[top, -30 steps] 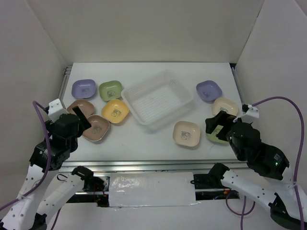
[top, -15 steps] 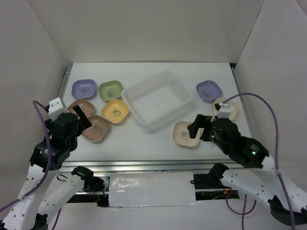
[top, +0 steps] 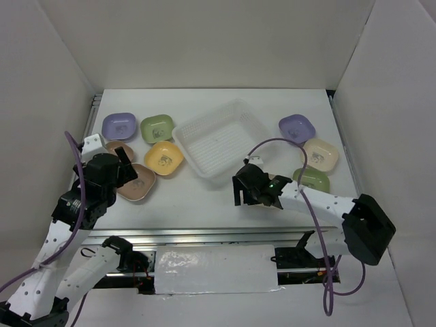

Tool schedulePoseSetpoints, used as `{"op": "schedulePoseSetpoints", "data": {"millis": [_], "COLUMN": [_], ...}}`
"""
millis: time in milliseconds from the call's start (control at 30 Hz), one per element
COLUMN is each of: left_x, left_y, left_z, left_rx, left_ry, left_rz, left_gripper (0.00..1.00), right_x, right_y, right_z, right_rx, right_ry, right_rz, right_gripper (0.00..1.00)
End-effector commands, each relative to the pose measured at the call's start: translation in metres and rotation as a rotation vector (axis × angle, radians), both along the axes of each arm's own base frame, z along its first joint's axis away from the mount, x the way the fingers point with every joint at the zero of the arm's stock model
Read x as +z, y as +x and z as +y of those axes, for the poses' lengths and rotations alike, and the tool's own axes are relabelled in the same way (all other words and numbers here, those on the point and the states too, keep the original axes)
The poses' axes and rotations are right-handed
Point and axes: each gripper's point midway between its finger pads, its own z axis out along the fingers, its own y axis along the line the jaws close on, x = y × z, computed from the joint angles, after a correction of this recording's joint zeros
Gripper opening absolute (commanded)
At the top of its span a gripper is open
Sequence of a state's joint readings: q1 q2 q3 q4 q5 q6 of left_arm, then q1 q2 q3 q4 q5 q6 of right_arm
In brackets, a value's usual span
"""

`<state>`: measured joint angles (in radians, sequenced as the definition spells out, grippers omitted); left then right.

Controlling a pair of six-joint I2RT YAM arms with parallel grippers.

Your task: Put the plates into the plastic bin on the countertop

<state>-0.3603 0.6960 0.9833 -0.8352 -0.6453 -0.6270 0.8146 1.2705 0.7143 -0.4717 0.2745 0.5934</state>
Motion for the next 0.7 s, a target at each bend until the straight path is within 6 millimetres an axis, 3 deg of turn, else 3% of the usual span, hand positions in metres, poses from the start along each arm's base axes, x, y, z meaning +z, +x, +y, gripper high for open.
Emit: {"op": "schedulePoseSetpoints", "data": {"millis": [0, 100, 133, 300, 367, 400, 467, 567, 667], "left_x": [0.008, 0.01, 0.009, 0.01, 0.009, 0.009, 0.009, 0.009, 0.01], "left_y": [0.005, 0.004, 0.004, 0.003, 0.003, 0.003, 0.003, 0.003, 0.001], "left_z": [-0.003, -0.002, -0.001, 0.0, 0.001, 0.001, 0.003, 0.003, 0.006], "left_rx": [-0.025, -0.019, -0.011, -0.005, 0.0, 0.0, 0.009, 0.014, 0.029], "left_ry": [-0.002, -0.006, -0.004, -0.002, 0.001, 0.002, 0.004, 0.007, 0.006], "left_rz": [-0.042, -0.052, -0.048, -0.047, -0.043, -0.043, -0.04, -0.038, -0.042], "left_gripper": [0.99, 0.99, 0.99, 0.99, 0.99, 0.99, 0.99, 0.99, 0.99], "right_x": [0.0, -0.016, -0.023, -0.035, -0.035, -0.033, -0.018, 0.004, 0.041], "right_y": [0.025, 0.026, 0.023, 0.015, 0.006, 0.003, -0.008, -0.028, -0.049], "right_z": [0.017, 0.016, 0.016, 0.029, 0.04, 0.045, 0.061, 0.076, 0.096], "right_rx": [-0.031, -0.044, -0.036, 0.004, 0.051, 0.068, 0.106, 0.158, 0.213], "right_ry": [0.083, 0.056, 0.045, 0.038, 0.031, 0.03, 0.039, 0.048, 0.095], "right_rz": [-0.054, -0.025, -0.009, -0.001, 0.005, 0.003, -0.021, -0.054, -0.099], "right_gripper": [0.84, 0.74, 0.67, 0.48, 0.34, 0.3, 0.0, 0.0, 0.0]}}
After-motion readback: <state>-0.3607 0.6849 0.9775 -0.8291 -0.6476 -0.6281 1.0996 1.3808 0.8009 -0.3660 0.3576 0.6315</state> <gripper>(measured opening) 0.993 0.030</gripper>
